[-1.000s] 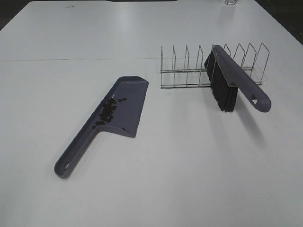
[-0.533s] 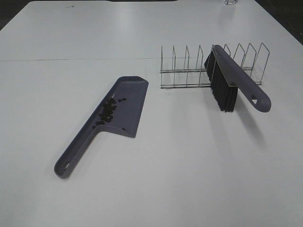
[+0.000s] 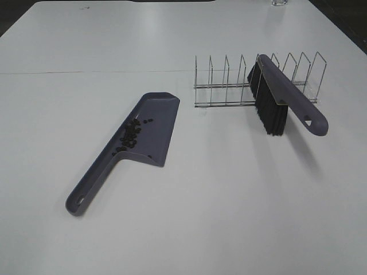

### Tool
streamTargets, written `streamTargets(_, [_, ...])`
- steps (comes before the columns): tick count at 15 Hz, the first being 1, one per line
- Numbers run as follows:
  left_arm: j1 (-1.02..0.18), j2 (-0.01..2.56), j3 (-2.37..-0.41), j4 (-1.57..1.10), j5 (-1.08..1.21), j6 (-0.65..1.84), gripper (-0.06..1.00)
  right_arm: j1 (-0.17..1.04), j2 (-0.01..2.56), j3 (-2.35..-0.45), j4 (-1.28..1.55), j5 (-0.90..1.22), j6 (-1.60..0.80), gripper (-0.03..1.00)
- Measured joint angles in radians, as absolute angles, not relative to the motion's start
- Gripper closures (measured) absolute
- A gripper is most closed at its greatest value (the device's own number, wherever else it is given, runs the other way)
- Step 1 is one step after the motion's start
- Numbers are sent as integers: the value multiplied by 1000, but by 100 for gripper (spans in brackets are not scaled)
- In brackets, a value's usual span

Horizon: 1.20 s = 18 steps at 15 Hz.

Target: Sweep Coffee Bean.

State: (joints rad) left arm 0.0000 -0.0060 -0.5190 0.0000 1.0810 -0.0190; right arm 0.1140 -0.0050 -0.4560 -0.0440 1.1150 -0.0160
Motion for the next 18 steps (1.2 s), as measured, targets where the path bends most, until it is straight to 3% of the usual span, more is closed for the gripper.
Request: streamTargets(18, [0, -6, -519, 0, 1081, -19, -5, 114, -5, -456, -36, 1115, -16, 30])
